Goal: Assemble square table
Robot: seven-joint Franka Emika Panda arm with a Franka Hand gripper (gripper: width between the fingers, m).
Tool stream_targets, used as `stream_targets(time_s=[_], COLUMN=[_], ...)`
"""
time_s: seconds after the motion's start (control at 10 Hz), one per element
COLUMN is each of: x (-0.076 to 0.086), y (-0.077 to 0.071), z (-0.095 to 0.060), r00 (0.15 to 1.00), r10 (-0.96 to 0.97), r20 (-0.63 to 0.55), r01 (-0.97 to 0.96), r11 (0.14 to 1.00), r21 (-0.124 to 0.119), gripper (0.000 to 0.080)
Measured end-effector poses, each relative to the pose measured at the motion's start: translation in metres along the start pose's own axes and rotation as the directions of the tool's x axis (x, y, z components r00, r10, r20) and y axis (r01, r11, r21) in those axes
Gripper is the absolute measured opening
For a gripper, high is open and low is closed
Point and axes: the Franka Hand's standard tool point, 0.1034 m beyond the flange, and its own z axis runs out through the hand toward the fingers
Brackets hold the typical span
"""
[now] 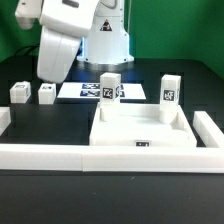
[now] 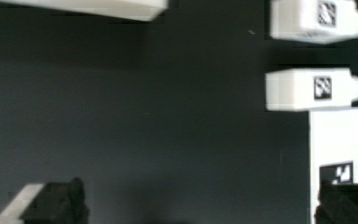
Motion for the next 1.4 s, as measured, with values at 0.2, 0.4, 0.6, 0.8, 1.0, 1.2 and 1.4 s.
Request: stream_targets(time_s=[0.2,0.4,0.6,0.8,1.0,1.2,1.4], x=[0.002,0.004,0.004,-0.017,-0.02,-0.017,-0.012], y=[0.002,0.002,0.001,-0.024,-0.037,-0.038,-0.038], z=[-0.002,-0.001,0.001,0.028,0.052,0.057,0.056], r00=[0.994,0.962,0.939,0.804,0.653,0.536,0.451], r10=[0.112,0.273,0.345,0.587,0.754,0.842,0.891], r20=[-0.001,-0.002,-0.005,-0.095,-0.078,-0.065,-0.051], r01=[-0.112,-0.273,-0.345,-0.588,-0.747,-0.83,-0.879], r11=[0.994,0.962,0.939,0.808,0.657,0.539,0.453], r21=[-0.002,-0.001,0.002,0.016,0.103,0.139,0.148], gripper=[0.0649,0.0649,0.0649,0.0649,0.0649,0.0649,0.0649])
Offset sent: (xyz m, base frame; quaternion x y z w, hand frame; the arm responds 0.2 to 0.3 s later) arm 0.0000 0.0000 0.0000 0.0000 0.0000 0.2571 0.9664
